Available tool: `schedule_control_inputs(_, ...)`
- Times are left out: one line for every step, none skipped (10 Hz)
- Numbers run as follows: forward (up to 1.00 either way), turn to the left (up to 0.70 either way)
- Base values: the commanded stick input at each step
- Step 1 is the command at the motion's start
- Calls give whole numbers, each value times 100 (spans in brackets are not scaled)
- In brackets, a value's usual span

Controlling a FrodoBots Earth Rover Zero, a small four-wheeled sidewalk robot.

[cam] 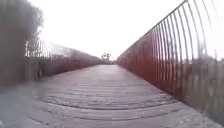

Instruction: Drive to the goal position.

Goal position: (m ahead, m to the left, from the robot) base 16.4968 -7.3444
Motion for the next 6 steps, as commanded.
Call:
schedule_control_inputs(70, 0)
schedule_control_inputs(70, 0)
schedule_control_inputs(70, 0)
schedule_control_inputs(70, 0)
schedule_control_inputs(70, 0)
schedule_control_inputs(70, 0)
